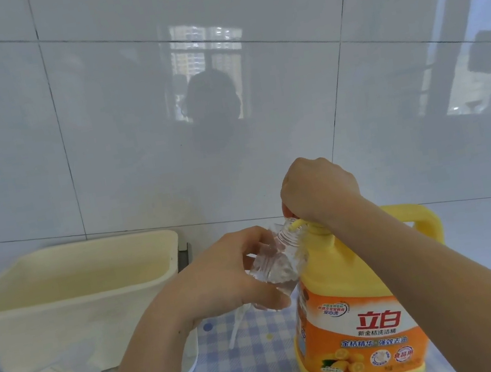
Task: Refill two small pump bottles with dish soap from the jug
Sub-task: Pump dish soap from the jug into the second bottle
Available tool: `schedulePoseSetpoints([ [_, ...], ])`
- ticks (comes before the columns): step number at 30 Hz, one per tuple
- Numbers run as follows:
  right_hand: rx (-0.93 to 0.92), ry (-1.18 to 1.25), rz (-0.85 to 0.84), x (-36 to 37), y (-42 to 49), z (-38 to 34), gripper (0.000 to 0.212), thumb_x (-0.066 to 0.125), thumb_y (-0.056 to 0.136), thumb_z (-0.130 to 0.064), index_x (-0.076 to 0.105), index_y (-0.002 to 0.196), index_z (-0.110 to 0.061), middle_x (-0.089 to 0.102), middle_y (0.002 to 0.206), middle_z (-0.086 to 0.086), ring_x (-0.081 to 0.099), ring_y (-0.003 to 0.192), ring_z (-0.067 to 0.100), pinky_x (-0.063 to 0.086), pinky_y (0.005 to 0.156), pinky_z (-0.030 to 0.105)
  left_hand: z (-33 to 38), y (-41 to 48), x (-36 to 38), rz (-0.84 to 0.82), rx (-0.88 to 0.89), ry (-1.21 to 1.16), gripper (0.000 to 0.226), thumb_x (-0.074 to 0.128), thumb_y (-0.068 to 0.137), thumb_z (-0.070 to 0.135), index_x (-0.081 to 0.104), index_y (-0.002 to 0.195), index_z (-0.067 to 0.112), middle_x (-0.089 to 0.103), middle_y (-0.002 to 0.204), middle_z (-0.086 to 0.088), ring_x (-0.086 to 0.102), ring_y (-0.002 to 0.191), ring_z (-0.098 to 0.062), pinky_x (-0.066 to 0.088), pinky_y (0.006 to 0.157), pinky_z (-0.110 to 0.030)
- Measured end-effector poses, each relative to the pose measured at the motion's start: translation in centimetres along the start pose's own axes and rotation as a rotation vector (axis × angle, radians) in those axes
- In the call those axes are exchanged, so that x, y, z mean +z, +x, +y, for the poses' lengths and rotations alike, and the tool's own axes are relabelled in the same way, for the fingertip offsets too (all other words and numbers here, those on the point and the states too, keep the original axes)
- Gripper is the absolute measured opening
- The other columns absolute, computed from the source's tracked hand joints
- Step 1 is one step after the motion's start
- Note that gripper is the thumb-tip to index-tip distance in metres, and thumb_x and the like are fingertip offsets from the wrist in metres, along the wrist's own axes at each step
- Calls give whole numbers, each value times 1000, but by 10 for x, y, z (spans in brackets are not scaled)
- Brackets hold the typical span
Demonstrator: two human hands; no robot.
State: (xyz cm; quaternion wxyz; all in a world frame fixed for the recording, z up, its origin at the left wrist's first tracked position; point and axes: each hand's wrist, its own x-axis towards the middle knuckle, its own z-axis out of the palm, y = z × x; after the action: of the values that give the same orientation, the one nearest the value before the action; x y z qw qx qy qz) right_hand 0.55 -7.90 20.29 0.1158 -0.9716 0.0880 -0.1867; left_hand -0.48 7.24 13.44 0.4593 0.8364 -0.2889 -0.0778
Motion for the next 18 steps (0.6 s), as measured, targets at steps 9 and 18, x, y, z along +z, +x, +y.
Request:
schedulePoseSetpoints([
  [9, -9, 14, 29, 0, 3, 1, 30, 44, 80, -6, 71, 90, -14, 55, 76, 0, 45, 58, 17, 35, 52, 27, 3, -1, 1, 10, -2, -4, 54, 84, 67, 16, 60, 113, 31, 66, 112, 13, 64, 104, -9, 59, 84, -37],
  [18, -36, -20, 108, -20, 16, -5, 26, 47, 75, -7, 70, 84, -16, 70, 80, 1, 67, 75, 21, 52, 67, 29, 6, -3, -2, 42, 9, -72, 63, 87, 64, 21, 58, 117, 38, 66, 116, 15, 63, 110, -11, 55, 93, -42],
])
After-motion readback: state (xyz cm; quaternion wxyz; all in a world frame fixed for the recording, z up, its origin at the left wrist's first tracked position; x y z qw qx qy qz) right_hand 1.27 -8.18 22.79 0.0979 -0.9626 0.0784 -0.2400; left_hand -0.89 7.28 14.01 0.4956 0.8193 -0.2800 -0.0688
